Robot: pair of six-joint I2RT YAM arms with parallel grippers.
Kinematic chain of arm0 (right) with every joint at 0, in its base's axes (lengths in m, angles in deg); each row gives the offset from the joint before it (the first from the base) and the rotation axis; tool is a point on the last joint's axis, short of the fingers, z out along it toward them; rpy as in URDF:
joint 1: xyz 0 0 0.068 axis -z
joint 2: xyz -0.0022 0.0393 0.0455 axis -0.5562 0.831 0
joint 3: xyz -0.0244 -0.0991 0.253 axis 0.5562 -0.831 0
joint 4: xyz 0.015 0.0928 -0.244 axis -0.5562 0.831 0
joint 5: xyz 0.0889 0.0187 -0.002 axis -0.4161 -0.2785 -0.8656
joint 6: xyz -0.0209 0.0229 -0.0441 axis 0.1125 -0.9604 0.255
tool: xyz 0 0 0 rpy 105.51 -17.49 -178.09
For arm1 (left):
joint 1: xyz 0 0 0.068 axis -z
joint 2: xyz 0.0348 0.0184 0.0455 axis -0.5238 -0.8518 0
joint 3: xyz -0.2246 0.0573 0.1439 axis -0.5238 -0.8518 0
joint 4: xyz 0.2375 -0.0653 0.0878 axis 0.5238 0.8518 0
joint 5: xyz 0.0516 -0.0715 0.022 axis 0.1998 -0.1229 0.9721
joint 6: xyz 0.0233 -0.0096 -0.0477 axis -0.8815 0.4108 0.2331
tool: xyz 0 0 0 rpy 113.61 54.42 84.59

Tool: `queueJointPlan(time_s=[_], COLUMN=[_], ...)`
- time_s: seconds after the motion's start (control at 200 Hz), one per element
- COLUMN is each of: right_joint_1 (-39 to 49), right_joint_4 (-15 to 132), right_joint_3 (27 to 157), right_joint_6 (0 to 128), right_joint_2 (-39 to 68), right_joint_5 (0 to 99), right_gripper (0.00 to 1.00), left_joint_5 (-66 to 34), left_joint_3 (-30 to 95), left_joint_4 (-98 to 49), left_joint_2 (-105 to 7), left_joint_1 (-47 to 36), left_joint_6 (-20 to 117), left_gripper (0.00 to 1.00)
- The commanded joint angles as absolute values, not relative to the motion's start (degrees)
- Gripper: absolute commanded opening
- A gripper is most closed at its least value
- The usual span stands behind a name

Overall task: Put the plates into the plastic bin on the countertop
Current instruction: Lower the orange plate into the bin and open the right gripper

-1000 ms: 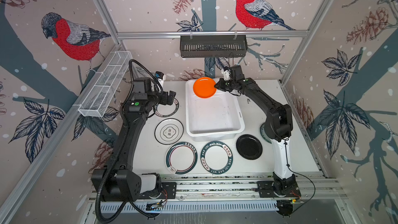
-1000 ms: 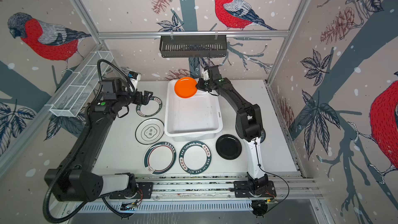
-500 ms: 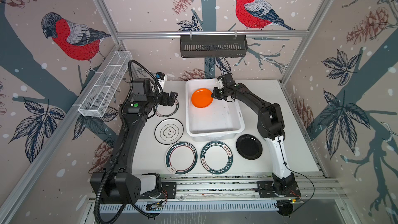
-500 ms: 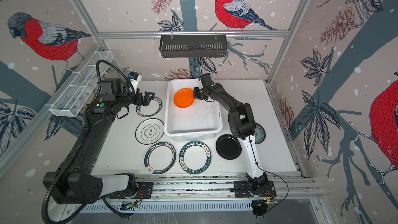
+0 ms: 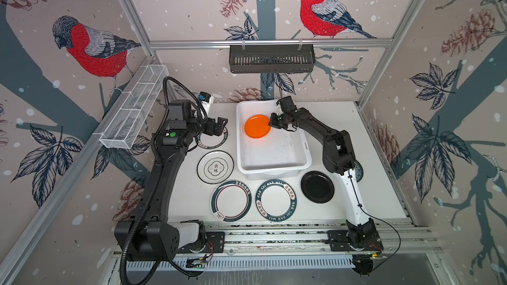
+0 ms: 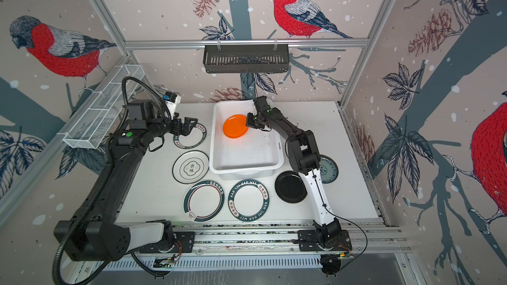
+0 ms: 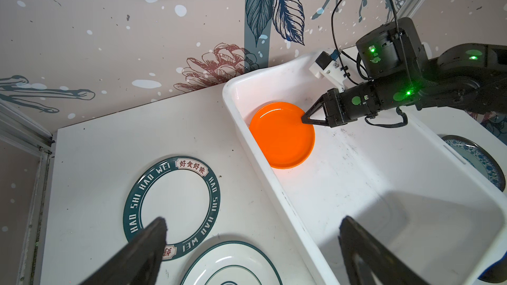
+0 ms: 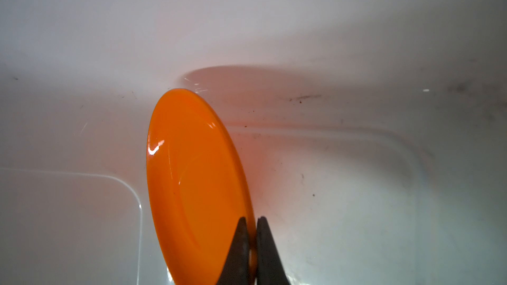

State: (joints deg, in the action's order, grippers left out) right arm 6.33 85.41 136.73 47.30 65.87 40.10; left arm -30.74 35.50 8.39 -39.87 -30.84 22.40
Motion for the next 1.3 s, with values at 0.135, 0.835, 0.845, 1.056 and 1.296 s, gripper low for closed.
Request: queueJointPlan(time_s=[0.135,0.835,0.845,1.056,1.296], right_joint_1=[6.1,6.0,6.0,6.0,6.0], right_joint_4=[84.0,85.9,85.9,85.9,86.3], right_joint_3=[137.6,139.1,139.1,138.7,138.3], right_joint_6=[46.7,45.9,46.0,45.9,46.0], right_joint_2=[67.4,70.6,70.6,71.0,70.6], right_joint_5=[40.6,41.1,41.2,41.5,42.3], right_gripper=[0.04,0.10,0.10,0.15,0.23], left_joint_5=[-32.6,-34.3,-34.4,-35.1,-35.7], left_joint_3=[35.4,34.6,34.6,34.0,33.5], left_joint_4=[8.6,8.3,8.3,7.9,7.4], left_joint_2=[-39.6,-38.8,-38.7,-38.6,-38.8], left_joint_1=[-30.9,-31.0,-30.9,-31.0,-30.9], left_joint_6=[21.5,21.2,21.2,22.0,22.8], left_gripper=[0.97,0.97,0.97,0.97,0.97])
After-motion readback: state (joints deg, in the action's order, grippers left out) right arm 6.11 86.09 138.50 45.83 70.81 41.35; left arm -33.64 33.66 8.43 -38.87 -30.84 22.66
